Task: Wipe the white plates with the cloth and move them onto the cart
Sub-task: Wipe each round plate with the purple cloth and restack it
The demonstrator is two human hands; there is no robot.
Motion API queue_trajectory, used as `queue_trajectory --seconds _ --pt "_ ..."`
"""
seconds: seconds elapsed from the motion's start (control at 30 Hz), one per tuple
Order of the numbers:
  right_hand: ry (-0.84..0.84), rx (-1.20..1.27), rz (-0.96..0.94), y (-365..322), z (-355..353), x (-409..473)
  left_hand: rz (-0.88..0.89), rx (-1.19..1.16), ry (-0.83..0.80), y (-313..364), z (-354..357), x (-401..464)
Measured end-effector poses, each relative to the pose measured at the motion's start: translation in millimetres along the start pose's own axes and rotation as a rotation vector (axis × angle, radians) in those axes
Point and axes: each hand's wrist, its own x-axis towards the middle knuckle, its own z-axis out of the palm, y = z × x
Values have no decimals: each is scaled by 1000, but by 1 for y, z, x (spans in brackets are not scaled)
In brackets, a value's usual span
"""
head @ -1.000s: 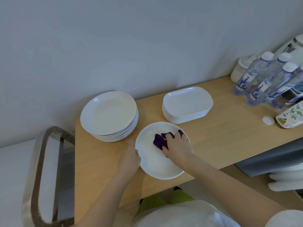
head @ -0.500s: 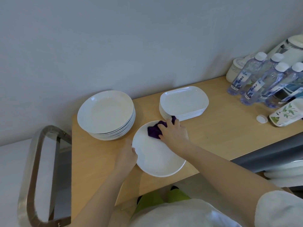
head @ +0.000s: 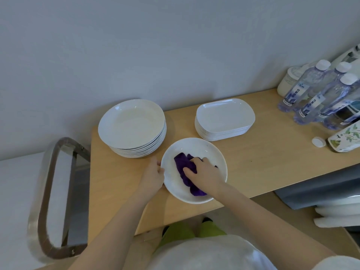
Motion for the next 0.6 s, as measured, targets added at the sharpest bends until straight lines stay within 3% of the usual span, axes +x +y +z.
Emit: queue_trajectory --seconds 0.13,0.23,0.37,0.6 --pt "-64 7 -170 -17 20 -20 -15 -21 -25 -1 -1 2" --pt "-66 -61 -184 -19 24 -29 -41 -28 -36 1 1 3" --pt "-62 -319 -198 -3 11 -36 45 130 16 1 5 4" --pt "268 -633 -197 35 -35 -26 89 166 46 -3 6 3"
